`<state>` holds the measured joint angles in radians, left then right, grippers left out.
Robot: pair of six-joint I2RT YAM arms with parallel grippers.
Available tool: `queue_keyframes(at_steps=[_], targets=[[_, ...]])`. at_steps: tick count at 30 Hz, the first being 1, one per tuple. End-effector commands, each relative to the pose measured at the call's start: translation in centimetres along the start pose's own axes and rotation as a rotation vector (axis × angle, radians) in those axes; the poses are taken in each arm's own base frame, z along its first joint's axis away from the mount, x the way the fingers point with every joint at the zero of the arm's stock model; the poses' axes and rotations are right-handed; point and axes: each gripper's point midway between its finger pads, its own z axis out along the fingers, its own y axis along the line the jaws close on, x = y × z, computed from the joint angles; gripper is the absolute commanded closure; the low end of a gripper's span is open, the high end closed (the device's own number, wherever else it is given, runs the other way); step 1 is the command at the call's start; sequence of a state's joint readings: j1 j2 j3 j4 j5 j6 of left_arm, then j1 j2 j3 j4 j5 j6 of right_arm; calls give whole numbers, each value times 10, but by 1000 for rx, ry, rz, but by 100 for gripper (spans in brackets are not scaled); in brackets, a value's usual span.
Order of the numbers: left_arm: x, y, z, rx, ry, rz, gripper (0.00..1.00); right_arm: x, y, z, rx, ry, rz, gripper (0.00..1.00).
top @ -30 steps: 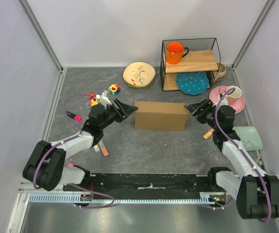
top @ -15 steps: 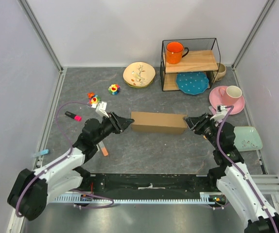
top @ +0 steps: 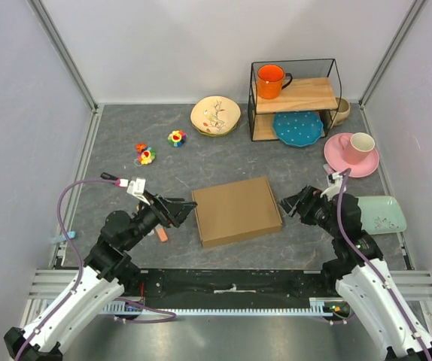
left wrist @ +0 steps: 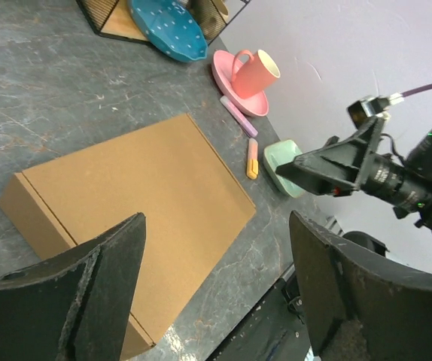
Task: Fold the paper box
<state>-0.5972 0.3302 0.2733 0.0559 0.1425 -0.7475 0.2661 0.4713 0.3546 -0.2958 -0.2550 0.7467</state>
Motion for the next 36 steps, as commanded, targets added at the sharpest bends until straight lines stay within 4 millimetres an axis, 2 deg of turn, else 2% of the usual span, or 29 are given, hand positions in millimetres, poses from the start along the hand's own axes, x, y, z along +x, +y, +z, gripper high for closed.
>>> queue_keyframes(at_steps=[1,3,6,7,8,9,10,11,12,13,15,17,18,19,20,21,22,27,36], targets=[[-17,4,1,-75,-29,36,15,-48,36,-14,-40,-125,-43,9],[-10,15,8,-132,3,0,15,-56,35,-10,-19,-146,-50,8],[16,47,14,-283,87,-99,15,-46,14,9,51,-99,-49,9],[23,59,13,-337,100,-124,14,-40,6,18,77,-66,-39,9],[40,73,12,-384,129,-173,14,-29,-4,24,90,-37,-28,9],[46,77,12,-387,138,-194,13,-29,0,29,60,-39,-27,9],[47,75,15,-365,125,-211,11,-23,-6,35,68,-21,-18,10],[58,83,14,-372,132,-238,6,-16,-14,39,78,-6,-9,10],[63,87,14,-383,139,-246,5,-18,-14,43,70,-18,-16,10],[65,89,15,-385,142,-244,4,-11,-24,48,100,4,-16,10],[74,98,14,-414,170,-237,4,-8,-30,53,111,17,-32,10],[79,95,18,-380,196,-226,6,2,-35,59,108,53,-29,11],[84,90,20,-347,223,-233,8,1,-34,62,95,48,-27,11],[94,94,20,-349,253,-241,11,9,-38,65,94,74,-17,12],[89,86,28,-296,233,-243,12,12,-38,66,89,79,-13,12],[93,81,30,-264,253,-251,16,10,-36,69,71,71,-11,13],[101,86,31,-277,281,-258,17,17,-41,70,81,93,-3,13],[101,88,53,-286,323,-209,25,27,-45,73,70,122,8,15],[71,96,90,-308,270,-148,33,24,-50,79,91,108,6,16]])
